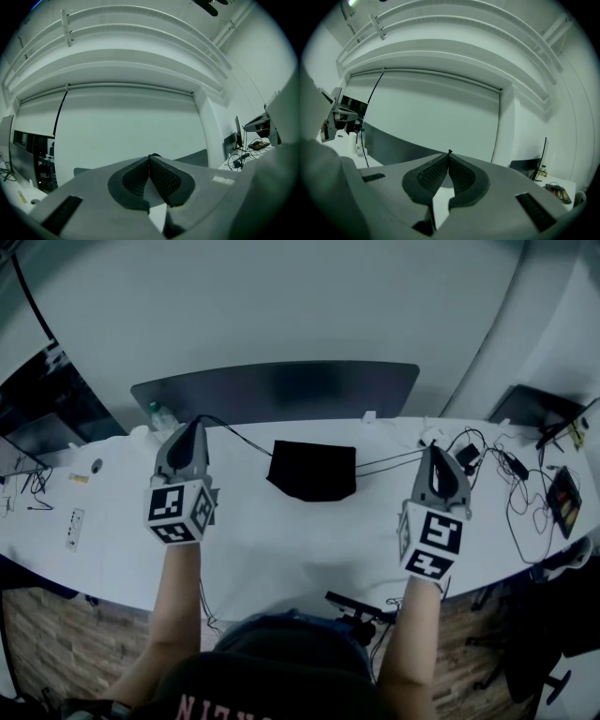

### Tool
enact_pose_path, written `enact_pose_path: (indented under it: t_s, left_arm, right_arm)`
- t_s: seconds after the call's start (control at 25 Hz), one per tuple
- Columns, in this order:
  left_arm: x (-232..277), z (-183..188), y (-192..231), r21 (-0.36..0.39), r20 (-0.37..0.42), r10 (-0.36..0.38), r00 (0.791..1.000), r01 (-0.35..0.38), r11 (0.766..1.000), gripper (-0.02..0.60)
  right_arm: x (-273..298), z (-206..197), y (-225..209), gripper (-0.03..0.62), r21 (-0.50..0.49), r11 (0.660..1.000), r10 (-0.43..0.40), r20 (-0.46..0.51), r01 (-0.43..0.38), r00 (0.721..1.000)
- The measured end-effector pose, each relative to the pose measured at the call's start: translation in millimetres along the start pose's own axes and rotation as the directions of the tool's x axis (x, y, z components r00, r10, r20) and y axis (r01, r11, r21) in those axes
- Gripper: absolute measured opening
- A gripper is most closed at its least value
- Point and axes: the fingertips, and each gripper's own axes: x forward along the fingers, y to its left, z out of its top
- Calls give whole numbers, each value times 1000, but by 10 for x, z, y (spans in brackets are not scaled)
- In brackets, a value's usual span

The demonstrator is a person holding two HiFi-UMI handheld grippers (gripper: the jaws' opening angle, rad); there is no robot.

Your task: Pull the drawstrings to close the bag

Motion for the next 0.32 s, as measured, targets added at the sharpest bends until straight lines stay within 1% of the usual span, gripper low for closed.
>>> enact_pose_path:
  t_s: [0.32]
  left_arm:
    - [-22, 27, 23, 13, 15, 5, 1000, -5, 1000, 0]
  right_arm:
    - [-14, 79, 43, 3, -17, 1000, 3, 22, -3, 1000]
